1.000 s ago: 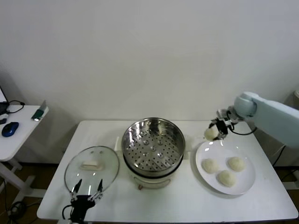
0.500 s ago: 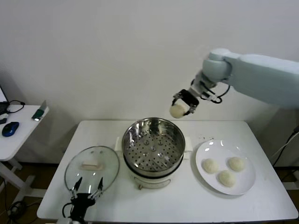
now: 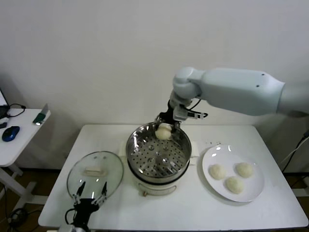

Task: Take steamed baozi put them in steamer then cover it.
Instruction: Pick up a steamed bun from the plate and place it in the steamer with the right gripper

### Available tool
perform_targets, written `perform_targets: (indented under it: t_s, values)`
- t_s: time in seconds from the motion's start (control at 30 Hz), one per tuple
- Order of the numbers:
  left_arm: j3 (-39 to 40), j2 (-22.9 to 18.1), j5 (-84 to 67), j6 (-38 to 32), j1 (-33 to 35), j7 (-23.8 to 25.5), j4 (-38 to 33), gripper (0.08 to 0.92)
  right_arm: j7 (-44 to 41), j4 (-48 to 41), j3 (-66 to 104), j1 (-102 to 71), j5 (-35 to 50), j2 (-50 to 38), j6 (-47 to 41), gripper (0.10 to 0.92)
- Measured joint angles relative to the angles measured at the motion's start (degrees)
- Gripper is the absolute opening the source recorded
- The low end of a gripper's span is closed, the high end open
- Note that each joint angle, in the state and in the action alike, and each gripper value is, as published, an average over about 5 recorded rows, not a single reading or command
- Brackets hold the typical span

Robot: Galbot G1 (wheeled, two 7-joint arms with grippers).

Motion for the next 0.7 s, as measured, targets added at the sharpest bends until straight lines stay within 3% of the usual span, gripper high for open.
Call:
perform_targets:
  t_s: [0.7]
  values:
    - [-0.2, 0.0, -0.7, -0.1, -1.4, 0.0, 1.5, 0.823, 1.8, -12.9, 2.9, -9.1, -8.3, 7.7, 4.3, 0.675]
